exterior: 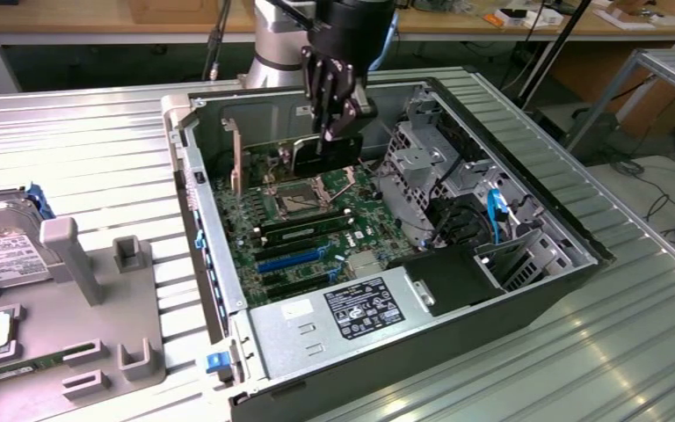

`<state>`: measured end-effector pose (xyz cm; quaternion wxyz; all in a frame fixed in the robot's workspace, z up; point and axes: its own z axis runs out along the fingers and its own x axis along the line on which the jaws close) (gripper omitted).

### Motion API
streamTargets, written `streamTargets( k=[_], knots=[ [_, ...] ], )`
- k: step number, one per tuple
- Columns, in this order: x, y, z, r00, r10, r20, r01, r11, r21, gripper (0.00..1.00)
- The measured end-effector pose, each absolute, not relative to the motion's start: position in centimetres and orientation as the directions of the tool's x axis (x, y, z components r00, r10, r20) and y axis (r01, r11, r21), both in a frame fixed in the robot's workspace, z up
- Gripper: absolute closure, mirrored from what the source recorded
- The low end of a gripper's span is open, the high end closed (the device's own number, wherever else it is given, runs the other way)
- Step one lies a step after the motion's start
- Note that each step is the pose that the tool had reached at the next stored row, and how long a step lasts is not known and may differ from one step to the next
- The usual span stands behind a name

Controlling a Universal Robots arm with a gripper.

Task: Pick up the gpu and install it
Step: 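Insert the gpu into the slot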

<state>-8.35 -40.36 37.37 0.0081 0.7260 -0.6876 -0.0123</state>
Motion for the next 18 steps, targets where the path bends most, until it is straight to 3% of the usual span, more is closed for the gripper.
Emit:
streamTargets(
  k=[18],
  knots=[
    [-8.3,-41.1,35.9,0.048,-0.999,-0.008,-0.998,-0.048,0.029,0.73]
  ],
)
